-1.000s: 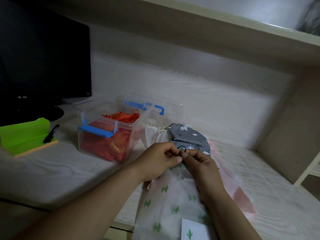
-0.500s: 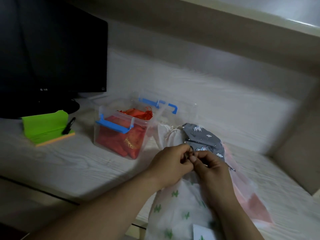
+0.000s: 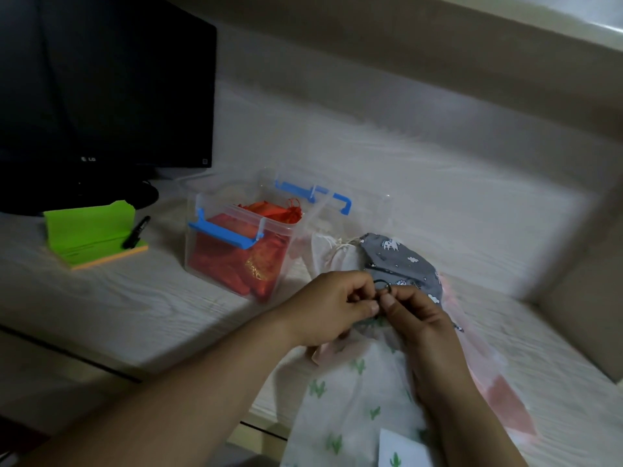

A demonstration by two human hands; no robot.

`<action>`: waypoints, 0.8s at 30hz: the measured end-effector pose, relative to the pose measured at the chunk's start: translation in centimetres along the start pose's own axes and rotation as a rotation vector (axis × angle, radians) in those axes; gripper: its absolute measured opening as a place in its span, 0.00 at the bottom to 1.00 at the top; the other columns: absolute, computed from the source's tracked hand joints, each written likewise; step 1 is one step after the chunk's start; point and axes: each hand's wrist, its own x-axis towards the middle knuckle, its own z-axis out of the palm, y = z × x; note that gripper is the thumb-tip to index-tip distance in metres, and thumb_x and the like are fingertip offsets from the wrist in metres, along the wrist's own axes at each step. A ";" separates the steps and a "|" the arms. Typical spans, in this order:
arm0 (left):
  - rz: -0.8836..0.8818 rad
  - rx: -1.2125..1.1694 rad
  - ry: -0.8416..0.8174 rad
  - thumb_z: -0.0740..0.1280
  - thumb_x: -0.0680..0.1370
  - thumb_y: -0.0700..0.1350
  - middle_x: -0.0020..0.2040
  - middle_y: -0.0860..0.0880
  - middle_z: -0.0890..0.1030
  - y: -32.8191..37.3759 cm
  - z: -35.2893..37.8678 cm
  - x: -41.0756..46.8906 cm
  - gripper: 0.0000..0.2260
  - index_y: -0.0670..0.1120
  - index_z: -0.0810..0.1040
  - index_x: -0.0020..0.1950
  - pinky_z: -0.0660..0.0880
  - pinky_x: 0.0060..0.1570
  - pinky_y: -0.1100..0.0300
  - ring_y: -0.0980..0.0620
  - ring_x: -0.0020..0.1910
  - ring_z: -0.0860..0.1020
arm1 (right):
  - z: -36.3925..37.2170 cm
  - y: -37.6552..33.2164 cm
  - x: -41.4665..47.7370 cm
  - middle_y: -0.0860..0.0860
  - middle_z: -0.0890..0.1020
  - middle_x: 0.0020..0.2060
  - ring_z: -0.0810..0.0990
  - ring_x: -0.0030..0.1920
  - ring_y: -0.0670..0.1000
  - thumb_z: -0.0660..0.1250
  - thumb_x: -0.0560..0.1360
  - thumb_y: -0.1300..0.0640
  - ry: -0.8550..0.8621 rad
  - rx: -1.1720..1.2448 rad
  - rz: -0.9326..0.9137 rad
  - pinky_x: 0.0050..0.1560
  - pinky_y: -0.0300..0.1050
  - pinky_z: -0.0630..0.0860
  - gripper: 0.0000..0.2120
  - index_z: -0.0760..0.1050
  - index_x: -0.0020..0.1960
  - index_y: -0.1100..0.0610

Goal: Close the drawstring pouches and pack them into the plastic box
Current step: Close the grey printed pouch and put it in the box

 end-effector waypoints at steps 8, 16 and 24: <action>0.102 0.138 0.024 0.67 0.84 0.45 0.32 0.57 0.70 1.1 -0.8 -0.6 0.11 0.42 0.73 0.45 0.66 0.35 0.65 0.61 0.33 0.67 | 0.1 -0.3 0.0 0.60 0.81 0.44 0.77 0.48 0.57 0.66 0.80 0.63 0.041 0.144 0.085 0.51 0.52 0.75 0.04 0.78 0.47 0.60; 0.013 0.190 0.210 0.64 0.85 0.46 0.34 0.56 0.75 0.4 -1.0 -0.6 0.11 0.42 0.73 0.45 0.68 0.38 0.64 0.59 0.35 0.70 | -0.3 -0.2 0.3 0.58 0.81 0.40 0.77 0.40 0.55 0.64 0.82 0.61 0.168 0.195 0.109 0.46 0.50 0.74 0.10 0.76 0.42 0.56; -0.093 0.120 0.360 0.64 0.85 0.45 0.38 0.50 0.76 0.4 -0.7 -0.4 0.11 0.43 0.71 0.44 0.67 0.37 0.69 0.61 0.34 0.69 | -2.1 -2.8 -0.8 0.59 0.78 0.37 0.73 0.37 0.54 0.70 0.78 0.43 -0.121 -0.275 0.211 0.40 0.50 0.69 0.15 0.81 0.49 0.55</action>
